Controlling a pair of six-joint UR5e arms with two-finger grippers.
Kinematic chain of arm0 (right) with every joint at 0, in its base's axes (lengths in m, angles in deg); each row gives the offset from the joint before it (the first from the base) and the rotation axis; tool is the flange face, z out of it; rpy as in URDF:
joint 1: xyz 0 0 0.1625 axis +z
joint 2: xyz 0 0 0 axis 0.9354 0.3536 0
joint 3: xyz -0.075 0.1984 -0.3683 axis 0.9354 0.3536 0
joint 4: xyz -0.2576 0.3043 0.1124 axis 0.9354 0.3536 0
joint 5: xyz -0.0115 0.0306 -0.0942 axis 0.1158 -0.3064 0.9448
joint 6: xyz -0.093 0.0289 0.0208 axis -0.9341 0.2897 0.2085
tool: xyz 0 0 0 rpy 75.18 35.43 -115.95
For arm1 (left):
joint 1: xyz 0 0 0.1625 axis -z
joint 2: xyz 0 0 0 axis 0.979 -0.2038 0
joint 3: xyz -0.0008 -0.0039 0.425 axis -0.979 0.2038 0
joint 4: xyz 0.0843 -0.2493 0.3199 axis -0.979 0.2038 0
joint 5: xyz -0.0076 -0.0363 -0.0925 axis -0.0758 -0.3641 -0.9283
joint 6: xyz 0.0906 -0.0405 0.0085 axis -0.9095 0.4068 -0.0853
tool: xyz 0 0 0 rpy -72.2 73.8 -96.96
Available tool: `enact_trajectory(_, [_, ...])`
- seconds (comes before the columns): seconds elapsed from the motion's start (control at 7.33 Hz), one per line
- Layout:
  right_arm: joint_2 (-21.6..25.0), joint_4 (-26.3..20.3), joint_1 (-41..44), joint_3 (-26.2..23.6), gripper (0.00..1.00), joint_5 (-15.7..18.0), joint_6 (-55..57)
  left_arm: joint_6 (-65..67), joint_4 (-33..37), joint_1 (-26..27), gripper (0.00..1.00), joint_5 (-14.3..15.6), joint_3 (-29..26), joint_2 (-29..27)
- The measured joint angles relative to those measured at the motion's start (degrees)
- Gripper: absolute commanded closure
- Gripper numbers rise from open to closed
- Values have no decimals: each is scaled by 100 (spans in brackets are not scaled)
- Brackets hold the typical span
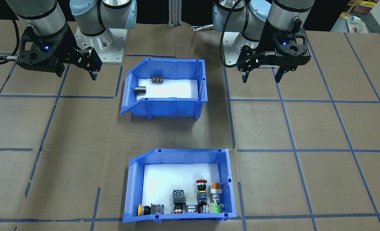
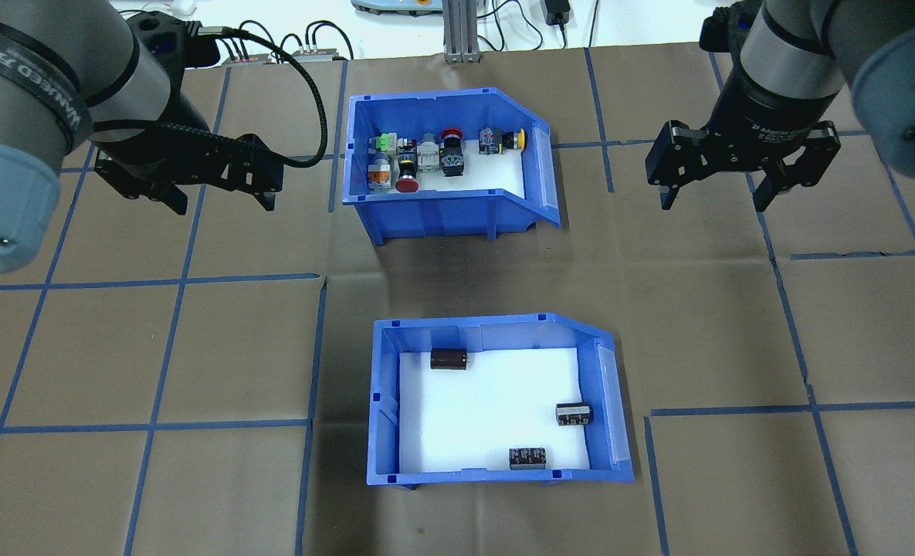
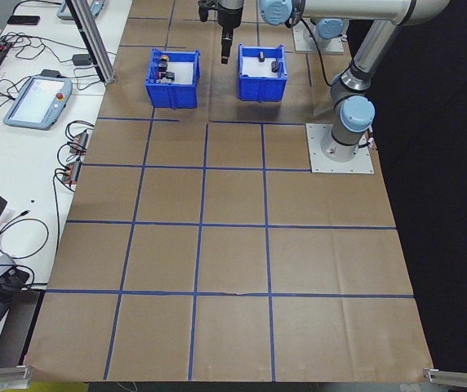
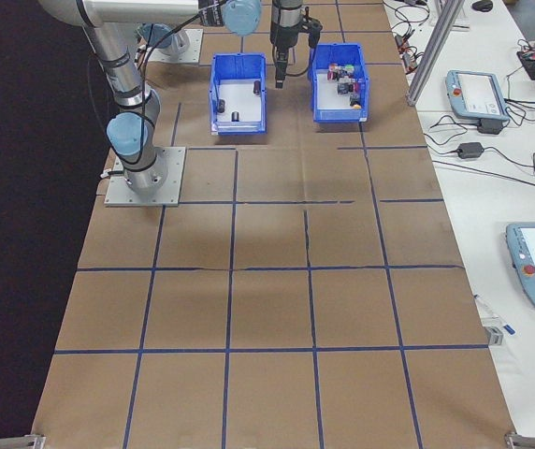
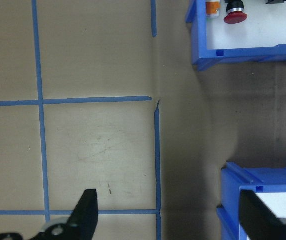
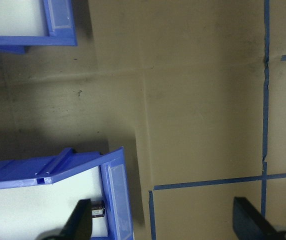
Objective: Place battery box in front
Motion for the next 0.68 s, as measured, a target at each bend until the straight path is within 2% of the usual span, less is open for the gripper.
enact_trajectory(0.27, [-237,17,2,147,0,-24,-651,1132,-232,7,1,-7,358,20])
enact_trajectory(0.68, [-916,6,20,827,0,-312,-2139,3466,-248,92,2,-6,898,235])
